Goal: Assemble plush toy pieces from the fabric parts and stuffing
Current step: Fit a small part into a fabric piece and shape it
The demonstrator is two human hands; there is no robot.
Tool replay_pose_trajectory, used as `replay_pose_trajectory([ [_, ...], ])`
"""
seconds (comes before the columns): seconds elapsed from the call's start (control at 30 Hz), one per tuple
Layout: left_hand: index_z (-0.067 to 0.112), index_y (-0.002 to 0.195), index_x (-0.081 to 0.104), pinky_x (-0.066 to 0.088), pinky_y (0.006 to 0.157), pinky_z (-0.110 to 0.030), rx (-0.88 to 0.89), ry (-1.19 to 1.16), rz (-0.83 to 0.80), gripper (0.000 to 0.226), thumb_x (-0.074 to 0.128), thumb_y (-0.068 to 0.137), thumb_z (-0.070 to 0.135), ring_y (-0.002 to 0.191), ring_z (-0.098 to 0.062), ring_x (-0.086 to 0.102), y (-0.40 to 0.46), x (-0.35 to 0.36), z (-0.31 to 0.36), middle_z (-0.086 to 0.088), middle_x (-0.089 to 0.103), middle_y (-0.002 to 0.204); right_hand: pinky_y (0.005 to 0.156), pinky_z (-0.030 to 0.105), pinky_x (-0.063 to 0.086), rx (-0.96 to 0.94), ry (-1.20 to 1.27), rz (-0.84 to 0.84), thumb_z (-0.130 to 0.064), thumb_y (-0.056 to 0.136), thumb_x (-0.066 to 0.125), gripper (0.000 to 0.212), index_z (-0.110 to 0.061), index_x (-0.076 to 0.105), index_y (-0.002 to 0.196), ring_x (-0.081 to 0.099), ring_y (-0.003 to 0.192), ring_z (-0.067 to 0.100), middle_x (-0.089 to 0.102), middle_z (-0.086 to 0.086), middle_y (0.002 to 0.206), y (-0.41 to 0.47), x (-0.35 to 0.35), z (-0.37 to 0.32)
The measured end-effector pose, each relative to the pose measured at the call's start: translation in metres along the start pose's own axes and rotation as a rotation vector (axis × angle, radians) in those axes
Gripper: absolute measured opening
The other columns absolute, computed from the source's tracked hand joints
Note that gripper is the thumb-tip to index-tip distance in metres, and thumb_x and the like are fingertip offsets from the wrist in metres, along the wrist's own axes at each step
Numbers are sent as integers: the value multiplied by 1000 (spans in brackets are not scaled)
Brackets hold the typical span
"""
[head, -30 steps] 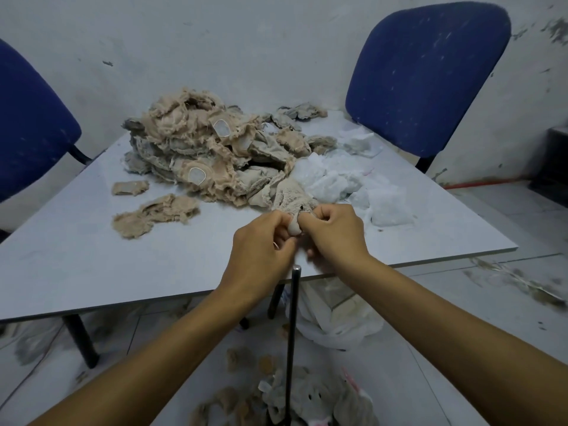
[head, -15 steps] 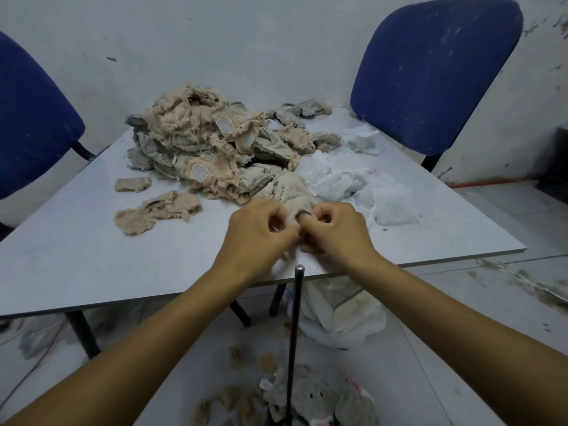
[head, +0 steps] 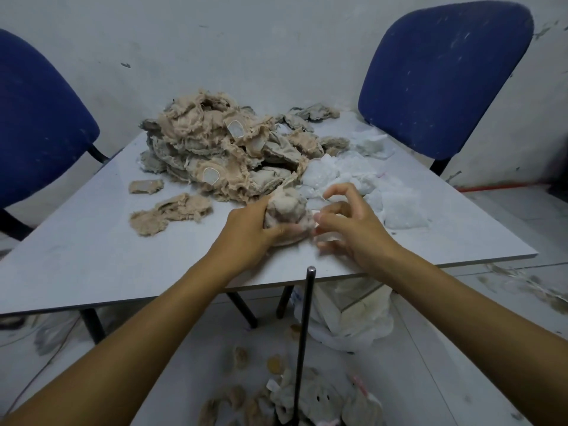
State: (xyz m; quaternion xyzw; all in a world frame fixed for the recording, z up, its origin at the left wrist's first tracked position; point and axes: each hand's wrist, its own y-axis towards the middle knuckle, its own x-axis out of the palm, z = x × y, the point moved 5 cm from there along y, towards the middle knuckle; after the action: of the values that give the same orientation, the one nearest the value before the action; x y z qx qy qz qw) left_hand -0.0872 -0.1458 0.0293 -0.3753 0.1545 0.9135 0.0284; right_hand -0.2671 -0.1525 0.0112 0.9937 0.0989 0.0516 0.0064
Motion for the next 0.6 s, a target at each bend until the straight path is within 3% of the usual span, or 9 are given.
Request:
replay_pose_trajectory([
  [0.13, 40, 100, 67, 41, 68, -8, -92, -108, 20, 30, 81, 74, 47, 88, 8, 60, 2, 5, -6, 26, 67, 91, 67, 45, 62, -229, -341, 57, -9, 91, 68, 10, -17, 74, 90, 68, 82, 22, 67, -1, 84, -10, 9, -3],
  [0.27, 42, 93, 70, 52, 83, -24, -124, -254, 39, 37, 90, 66, 27, 92, 1, 66, -1, 10, -9, 18, 74, 94, 66, 45, 62, -316, -450, 161, -17, 90, 72, 6, -17, 78, 90, 68, 78, 13, 70, -2, 90, -12, 8, -6],
  [0.37, 39, 94, 72, 56, 83, -29, -91, -313, 68, 40, 90, 65, 17, 88, -1, 69, -4, 12, -6, 17, 75, 91, 71, 48, 58, -379, -685, 185, -27, 88, 74, 10, -19, 78, 83, 65, 76, 14, 67, 2, 81, -11, 12, -8],
  [0.47, 26, 105, 73, 57, 90, -41, -112, -456, 97, 46, 87, 68, 5, 93, -10, 72, -4, 10, -9, 8, 77, 96, 64, 43, 60, -372, -682, 124, -28, 88, 75, 4, -30, 78, 88, 67, 75, 13, 68, -3, 79, -9, 14, -13],
  [0.53, 22, 106, 73, 55, 94, -47, -137, -526, 107, 42, 84, 70, 3, 96, -17, 73, -3, 10, -12, 3, 77, 98, 56, 36, 61, -344, -563, 116, -25, 88, 75, 14, -39, 75, 86, 69, 70, 12, 71, -5, 73, -10, 13, -13],
  [0.6, 20, 107, 73, 54, 96, -48, -155, -554, 100, 39, 82, 74, 1, 98, -19, 72, -2, 12, -14, 2, 77, 100, 51, 32, 60, -298, -413, 168, -21, 89, 73, 14, -35, 72, 85, 70, 63, 14, 70, -2, 67, -11, 13, -9],
])
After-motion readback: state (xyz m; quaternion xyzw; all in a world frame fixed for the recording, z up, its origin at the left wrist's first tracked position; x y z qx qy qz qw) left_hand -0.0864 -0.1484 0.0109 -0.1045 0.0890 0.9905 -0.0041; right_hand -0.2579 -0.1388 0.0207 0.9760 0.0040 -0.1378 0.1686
